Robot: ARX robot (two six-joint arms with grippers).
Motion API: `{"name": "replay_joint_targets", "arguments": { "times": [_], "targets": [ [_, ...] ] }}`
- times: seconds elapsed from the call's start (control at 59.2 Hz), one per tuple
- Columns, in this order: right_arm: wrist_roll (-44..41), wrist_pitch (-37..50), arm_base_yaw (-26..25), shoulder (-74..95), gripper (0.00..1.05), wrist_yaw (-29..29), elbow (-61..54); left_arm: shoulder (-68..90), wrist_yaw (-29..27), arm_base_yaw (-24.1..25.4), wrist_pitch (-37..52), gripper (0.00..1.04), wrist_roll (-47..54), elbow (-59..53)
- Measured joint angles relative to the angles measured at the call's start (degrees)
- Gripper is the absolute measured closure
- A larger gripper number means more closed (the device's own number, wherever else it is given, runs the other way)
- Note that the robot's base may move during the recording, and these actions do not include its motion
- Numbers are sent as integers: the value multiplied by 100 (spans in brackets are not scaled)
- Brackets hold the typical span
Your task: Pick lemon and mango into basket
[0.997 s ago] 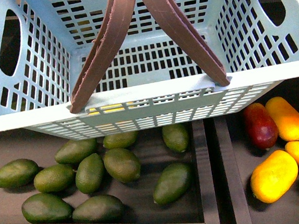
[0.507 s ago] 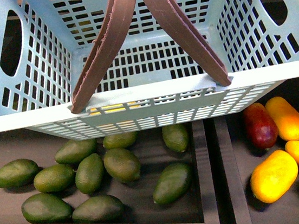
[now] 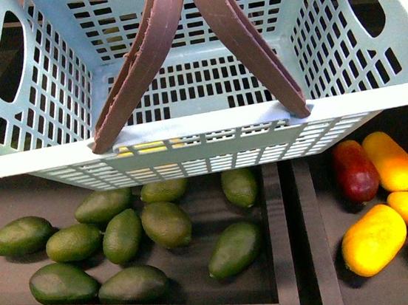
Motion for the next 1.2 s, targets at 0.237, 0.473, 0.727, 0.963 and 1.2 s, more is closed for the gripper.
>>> {"name": "replay_joint_targets", "arguments": {
  "times": [0.237,0.473,0.727,0.963,1.2],
  "targets": [
    [28,-966,407,-2879,45,-1003,-866,0,9,0,0,89,-2,0],
    [918,-1346,1635,-4854,45,-807,-852,0,2,0,0,89,0,0],
    [1515,-870,3628,-4538,45,549,-417,0,0,0,-2,89,0,0],
    [1679,-280,4800,-3296,45,1261,-146,0,9,0,0,89,-2,0],
    [1672,-20,4975,-2498,26,1692,214,0,-2,0,0,89,0,0]
  ]
}}
